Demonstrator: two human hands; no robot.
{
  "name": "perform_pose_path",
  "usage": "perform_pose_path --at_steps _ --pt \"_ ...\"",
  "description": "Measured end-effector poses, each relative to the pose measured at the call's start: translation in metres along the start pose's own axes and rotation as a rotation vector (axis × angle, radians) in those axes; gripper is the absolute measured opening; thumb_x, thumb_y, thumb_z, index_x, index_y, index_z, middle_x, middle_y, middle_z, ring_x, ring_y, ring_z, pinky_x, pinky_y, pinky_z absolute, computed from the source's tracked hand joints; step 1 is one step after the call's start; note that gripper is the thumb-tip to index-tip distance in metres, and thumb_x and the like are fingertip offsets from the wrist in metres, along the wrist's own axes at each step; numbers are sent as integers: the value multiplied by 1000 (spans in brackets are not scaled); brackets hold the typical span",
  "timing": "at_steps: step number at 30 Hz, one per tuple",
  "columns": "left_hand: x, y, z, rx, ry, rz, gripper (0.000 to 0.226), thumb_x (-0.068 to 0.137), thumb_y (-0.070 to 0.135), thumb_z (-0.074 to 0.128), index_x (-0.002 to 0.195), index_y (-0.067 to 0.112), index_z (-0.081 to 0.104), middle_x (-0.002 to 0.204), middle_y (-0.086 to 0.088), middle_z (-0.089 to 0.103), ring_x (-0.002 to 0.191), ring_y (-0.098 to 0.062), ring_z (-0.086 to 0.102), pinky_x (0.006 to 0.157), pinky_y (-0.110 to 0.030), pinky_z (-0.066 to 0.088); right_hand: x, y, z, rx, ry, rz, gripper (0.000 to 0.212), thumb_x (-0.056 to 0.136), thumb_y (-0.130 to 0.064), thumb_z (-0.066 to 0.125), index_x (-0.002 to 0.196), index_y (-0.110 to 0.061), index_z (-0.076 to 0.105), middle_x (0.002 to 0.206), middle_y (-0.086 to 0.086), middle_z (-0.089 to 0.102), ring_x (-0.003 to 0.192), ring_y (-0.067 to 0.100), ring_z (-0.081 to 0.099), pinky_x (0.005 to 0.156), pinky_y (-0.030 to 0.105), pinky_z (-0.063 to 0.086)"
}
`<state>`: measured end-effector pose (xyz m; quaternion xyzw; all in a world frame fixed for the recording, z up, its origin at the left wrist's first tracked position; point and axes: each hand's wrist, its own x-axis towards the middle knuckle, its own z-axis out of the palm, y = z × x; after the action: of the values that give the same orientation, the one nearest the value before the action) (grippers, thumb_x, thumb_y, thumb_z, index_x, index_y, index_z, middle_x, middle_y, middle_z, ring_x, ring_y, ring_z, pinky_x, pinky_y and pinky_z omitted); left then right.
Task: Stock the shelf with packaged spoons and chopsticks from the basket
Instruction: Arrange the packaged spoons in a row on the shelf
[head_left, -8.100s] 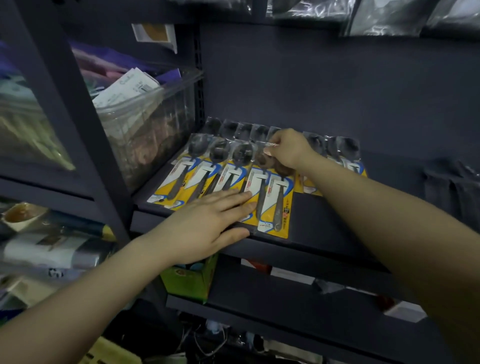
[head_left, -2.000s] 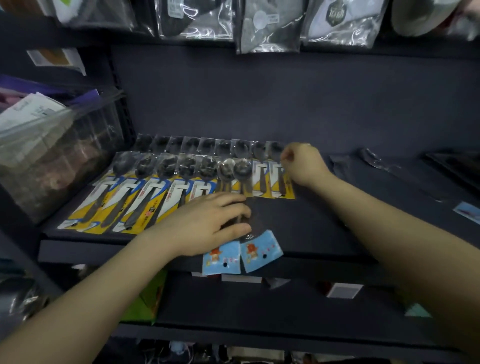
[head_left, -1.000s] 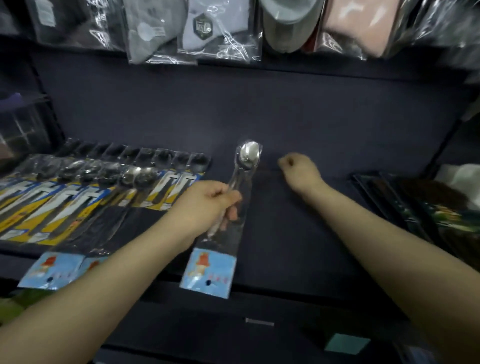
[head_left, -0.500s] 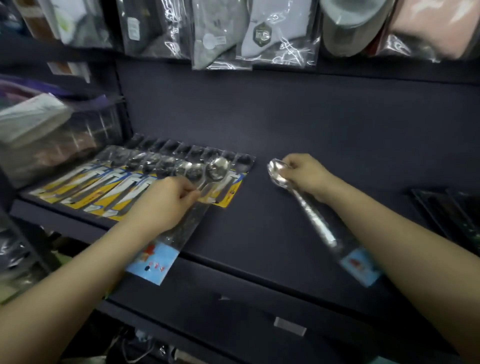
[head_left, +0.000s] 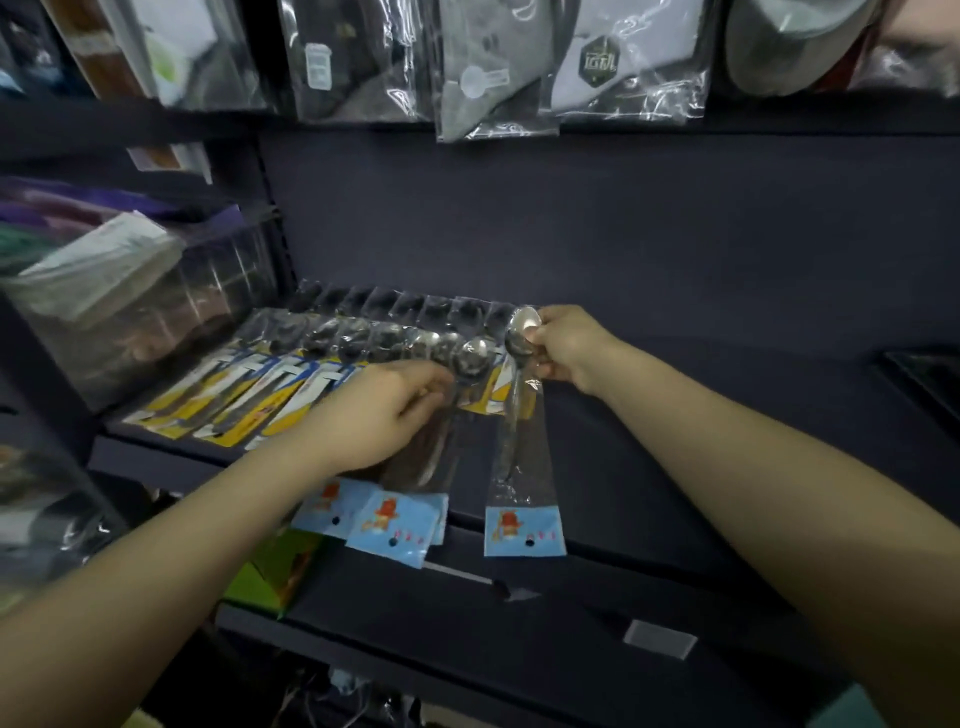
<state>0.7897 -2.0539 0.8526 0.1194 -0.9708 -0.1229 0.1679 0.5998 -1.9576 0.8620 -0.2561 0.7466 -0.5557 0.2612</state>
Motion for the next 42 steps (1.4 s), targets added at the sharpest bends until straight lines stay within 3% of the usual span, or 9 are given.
perform_pose_path --at_steps 4,7,11,16,20,29,34,39,42 --pt "-18 -27 -8 48 -247 95 38 92 24 48 130 23 47 137 5 48 123 -11 47 99 -19 34 13 8 20 -69 77 39 28 92 1 45 68 -11 48 64 8 50 45 17 52 45 27 43" --pt "-20 -35 -6 73 -347 132 46 92 34 46 137 27 38 149 11 31 135 -6 31 104 -14 22 24 16 27 -364 217 -37 15 87 -10 53 73 -11 49 82 14 55 73 29 61 54 32 49" --pt "-16 -39 -6 88 -371 180 50 91 44 43 139 33 32 150 14 24 135 -5 27 108 -19 24 -5 15 29 -722 267 -95 48 92 -33 52 127 -3 40 135 17 35 115 37 47 90 40 45" --pt "-9 -40 -7 125 -350 278 51 88 48 44 134 29 37 151 12 24 135 -7 26 107 -22 24 -73 18 32 -888 -41 -363 47 96 -29 46 141 -16 39 153 6 28 142 24 22 113 26 18" --pt "-2 -43 -3 123 -370 366 63 79 64 31 134 32 34 144 13 31 125 -8 39 99 -28 40 -99 22 46 -1004 -265 -500 59 95 -35 47 147 -15 28 155 2 28 143 14 24 116 24 16" --pt "9 -53 -4 91 -385 407 40 87 48 43 119 25 45 133 10 39 112 -13 49 92 -37 45 -101 28 56 -1130 -245 -427 64 95 -47 38 150 -21 18 160 -4 13 147 11 10 113 21 7" --pt "-11 -61 -12 36 -350 442 86 68 80 19 143 38 12 148 24 9 134 3 14 112 -22 19 -117 28 47 -1021 -131 -334 84 82 -67 28 151 -22 10 161 -4 4 147 8 1 121 27 7" --pt "-32 -62 -9 132 -435 519 82 66 76 16 141 44 11 150 24 4 136 4 6 106 -16 6 -134 32 53 -1179 -187 -207 82 88 -60 35 151 -19 3 161 -3 -7 147 8 -3 118 23 3" --pt "-32 -64 -8 159 -396 528 80 68 75 16 141 44 15 154 17 12 140 -5 15 106 -19 16 -134 30 63 -1225 -178 -207 81 90 -59 32 152 -17 1 161 -2 -8 148 10 -5 115 20 0"
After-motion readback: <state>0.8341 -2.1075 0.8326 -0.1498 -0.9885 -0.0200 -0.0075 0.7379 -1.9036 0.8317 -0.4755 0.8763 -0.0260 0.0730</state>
